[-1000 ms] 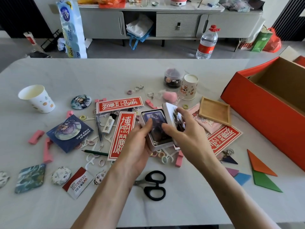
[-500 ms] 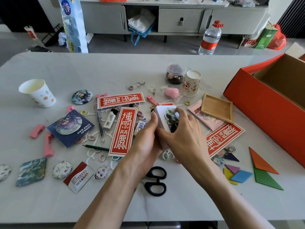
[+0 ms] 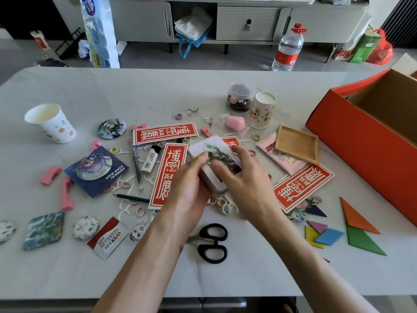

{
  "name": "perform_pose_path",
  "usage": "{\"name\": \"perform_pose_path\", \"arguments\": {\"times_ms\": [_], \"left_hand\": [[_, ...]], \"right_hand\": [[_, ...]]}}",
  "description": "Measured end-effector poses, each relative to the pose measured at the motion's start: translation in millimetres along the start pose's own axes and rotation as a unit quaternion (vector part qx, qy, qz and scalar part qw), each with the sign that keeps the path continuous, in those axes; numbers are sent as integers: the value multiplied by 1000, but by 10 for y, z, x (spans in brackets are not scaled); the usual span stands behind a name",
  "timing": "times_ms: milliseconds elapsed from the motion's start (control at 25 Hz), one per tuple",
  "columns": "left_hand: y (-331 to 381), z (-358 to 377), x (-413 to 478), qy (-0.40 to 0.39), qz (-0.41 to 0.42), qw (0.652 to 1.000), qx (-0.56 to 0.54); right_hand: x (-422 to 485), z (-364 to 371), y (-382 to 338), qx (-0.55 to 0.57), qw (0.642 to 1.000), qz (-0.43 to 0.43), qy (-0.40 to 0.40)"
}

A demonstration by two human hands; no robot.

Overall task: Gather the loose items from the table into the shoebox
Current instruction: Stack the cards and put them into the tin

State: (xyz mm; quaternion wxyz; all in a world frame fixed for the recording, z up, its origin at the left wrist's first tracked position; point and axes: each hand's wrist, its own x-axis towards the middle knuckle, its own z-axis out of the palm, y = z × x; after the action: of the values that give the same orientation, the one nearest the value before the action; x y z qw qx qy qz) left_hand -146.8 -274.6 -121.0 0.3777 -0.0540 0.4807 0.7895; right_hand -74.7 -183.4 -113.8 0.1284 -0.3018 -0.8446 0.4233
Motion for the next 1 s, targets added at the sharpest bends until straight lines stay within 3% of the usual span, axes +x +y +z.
{"name": "perform_pose_path", "arguments": {"times_ms": [120,200,440,600,800,1000], "left_hand": [[69,-21,1,35,-5,999,-22],[89,-39,-16,41,-9,999,-3],[170,-174,-18,86,74,981,154],[140,-186,-28,93,113,973,178],[61,-203,-79,107,113,968,196],[-7,-51,-331,82,98,960,250]], "right_hand": [[67,-99,78,224,962,143,-68],[64,-105,105,315,924,187,-107],[96,-249,169,289,932,130,-178],[10,-198,140,306,930,126,-160],[-86,-134,104,278,944,102,-143],[-367,-357,191,296,936,105,-159]]}}
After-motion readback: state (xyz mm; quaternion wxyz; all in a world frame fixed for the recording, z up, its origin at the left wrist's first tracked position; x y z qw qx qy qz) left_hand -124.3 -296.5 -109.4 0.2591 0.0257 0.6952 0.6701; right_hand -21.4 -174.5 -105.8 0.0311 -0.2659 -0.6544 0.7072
